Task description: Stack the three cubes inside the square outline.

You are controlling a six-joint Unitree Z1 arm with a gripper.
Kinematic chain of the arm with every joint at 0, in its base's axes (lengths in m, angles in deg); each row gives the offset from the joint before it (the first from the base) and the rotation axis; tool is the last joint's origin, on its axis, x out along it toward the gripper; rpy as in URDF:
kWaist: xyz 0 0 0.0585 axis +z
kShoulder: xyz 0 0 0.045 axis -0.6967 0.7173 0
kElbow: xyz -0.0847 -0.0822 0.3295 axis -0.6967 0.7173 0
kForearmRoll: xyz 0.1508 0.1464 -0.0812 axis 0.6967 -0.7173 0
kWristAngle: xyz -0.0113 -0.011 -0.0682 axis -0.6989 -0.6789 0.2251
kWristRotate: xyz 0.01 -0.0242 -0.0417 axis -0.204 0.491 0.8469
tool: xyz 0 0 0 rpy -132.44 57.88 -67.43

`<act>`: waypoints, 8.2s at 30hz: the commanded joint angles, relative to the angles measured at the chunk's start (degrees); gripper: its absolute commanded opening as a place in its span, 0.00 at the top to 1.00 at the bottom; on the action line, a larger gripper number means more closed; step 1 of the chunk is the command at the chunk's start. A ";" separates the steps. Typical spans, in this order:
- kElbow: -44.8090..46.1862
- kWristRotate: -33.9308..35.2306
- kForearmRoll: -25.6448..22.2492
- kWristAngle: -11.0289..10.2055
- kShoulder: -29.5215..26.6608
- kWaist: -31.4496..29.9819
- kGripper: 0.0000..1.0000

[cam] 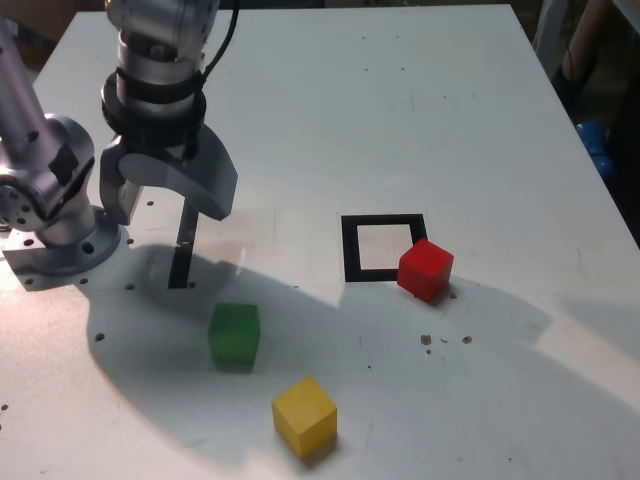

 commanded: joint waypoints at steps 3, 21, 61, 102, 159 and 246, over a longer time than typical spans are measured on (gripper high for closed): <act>-0.31 -0.50 -0.01 -0.11 -0.19 -0.11 0.01; -9.92 -12.72 -0.86 -1.84 5.97 -0.11 0.01; -47.81 -32.61 -9.24 -3.18 31.78 -4.53 0.04; -56.75 -33.33 -9.69 -2.97 42.61 -4.56 0.67; -46.48 -6.61 -6.84 4.15 35.38 5.29 0.67; -43.80 -17.39 -4.09 3.85 34.75 -28.29 0.11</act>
